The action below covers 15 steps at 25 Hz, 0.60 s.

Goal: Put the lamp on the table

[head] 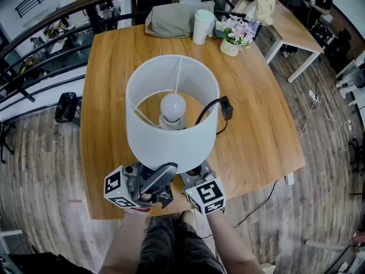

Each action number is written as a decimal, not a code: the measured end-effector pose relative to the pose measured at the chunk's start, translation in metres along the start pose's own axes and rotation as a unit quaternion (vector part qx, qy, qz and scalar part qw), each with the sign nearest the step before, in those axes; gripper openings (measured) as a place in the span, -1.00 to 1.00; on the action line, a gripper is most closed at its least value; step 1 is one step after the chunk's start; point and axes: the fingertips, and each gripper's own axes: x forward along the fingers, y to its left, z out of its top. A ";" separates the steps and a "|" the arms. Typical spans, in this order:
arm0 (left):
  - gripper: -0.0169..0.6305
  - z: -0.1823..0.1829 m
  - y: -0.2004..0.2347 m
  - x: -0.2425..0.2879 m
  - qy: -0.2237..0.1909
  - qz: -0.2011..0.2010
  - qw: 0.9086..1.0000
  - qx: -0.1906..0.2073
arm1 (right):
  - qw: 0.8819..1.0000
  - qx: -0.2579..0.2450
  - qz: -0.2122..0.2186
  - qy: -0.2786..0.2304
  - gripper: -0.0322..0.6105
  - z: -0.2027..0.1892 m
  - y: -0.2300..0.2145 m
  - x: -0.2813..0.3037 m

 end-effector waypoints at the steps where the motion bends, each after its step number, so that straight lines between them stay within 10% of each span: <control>1: -0.73 -0.001 -0.001 -0.001 0.001 0.000 1.000 0.000 | 1.000 0.000 0.000 0.001 -0.88 0.000 0.001 -0.001; 15: -0.72 -0.013 -0.011 -0.012 -0.003 0.010 1.000 0.001 | 1.000 0.001 0.005 0.006 -0.88 -0.011 0.011 -0.013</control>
